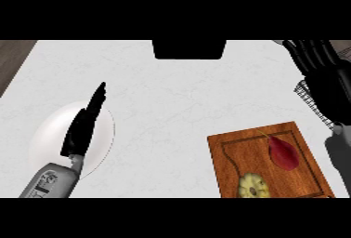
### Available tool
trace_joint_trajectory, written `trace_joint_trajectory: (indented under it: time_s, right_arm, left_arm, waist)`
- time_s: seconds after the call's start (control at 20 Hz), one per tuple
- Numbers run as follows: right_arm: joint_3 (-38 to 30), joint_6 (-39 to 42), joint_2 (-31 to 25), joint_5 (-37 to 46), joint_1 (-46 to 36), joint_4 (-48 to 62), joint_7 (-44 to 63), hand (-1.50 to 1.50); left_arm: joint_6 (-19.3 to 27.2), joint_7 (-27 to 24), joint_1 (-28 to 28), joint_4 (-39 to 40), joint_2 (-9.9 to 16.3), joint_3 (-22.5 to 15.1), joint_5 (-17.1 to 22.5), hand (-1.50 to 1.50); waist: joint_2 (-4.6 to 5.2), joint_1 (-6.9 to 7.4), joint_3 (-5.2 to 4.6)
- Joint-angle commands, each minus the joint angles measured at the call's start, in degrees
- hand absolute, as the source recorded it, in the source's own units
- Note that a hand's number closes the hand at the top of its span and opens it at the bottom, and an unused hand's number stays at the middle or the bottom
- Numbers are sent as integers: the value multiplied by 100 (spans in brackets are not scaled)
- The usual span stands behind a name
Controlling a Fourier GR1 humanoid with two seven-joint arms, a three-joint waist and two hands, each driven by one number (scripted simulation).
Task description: Pick the pear from the cutting board and place it in the tiered basket
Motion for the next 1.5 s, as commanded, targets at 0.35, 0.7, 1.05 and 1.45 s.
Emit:
trace_joint_trajectory:
  time_s: [0.35,0.7,1.05,1.45]
  right_arm:
    - [-1954,-1312,-1138,1018,1103,1474,-65,-150]
    - [-2534,-762,-155,42,2073,731,-965,-150]
    - [-1798,445,-1654,459,2789,-6,731,-150]
    - [-1205,775,-2993,1718,3154,-1446,2056,-150]
  left_arm:
    - [369,-122,1211,156,-442,394,446,0]
    - [331,-304,1613,29,-700,315,294,0]
    - [226,-271,1682,-92,-559,390,381,0]
    - [256,-427,1624,123,-716,428,363,0]
  waist:
    - [187,-148,66]
    - [84,5,79]
    - [54,-77,61]
    - [71,-77,55]
